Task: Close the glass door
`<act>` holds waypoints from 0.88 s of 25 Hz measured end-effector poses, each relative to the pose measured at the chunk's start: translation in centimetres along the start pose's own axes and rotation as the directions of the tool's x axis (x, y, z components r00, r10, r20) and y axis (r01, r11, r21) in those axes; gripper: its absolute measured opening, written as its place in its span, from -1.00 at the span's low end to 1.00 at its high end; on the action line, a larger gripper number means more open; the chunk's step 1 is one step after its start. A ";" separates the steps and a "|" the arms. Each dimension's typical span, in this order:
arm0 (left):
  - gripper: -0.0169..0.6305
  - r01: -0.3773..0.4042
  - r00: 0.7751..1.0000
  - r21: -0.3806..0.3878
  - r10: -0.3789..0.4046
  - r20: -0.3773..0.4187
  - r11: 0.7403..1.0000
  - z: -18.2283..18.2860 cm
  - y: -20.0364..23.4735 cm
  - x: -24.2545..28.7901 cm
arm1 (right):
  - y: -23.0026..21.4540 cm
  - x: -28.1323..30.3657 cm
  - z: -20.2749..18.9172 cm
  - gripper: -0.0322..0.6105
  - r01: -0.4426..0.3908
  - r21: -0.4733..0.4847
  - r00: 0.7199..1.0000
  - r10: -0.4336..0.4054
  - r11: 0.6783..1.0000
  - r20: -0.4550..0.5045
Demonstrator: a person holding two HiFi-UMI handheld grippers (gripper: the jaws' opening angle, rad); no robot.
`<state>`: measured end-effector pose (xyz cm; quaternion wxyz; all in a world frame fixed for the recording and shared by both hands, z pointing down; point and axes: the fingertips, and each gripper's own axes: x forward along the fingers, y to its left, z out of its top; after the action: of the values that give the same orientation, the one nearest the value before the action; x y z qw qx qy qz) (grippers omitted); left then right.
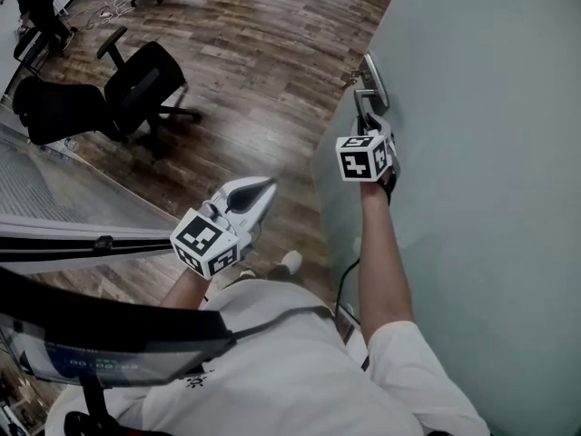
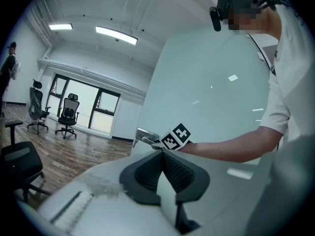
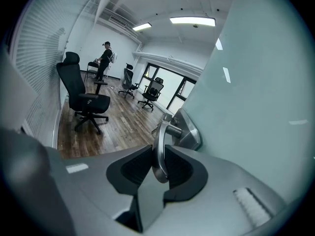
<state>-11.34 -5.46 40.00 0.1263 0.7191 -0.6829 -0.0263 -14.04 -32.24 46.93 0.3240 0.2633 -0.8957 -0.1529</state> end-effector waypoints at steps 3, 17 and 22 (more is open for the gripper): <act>-0.93 -0.018 1.000 -0.006 0.018 0.005 1.000 -0.3 0.6 -1.7 | 1.5 -0.5 0.3 -0.64 -0.015 -0.013 1.000 0.015 1.000 0.009; -0.93 -0.061 0.997 -0.014 0.062 0.054 0.998 -0.2 0.6 -12.7 | 9.8 -5.8 3.5 -0.64 -0.095 -0.086 0.994 0.099 0.992 0.051; -0.93 -0.075 0.995 -0.016 0.076 0.060 0.997 -1.1 0.3 -15.3 | 12.9 -6.9 4.2 -0.64 -0.135 -0.111 0.987 0.143 0.985 0.070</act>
<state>-12.42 9.79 39.08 0.1115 0.6907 -0.7129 -0.0481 -17.15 -17.37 46.07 0.3125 0.1764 -0.9144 -0.1873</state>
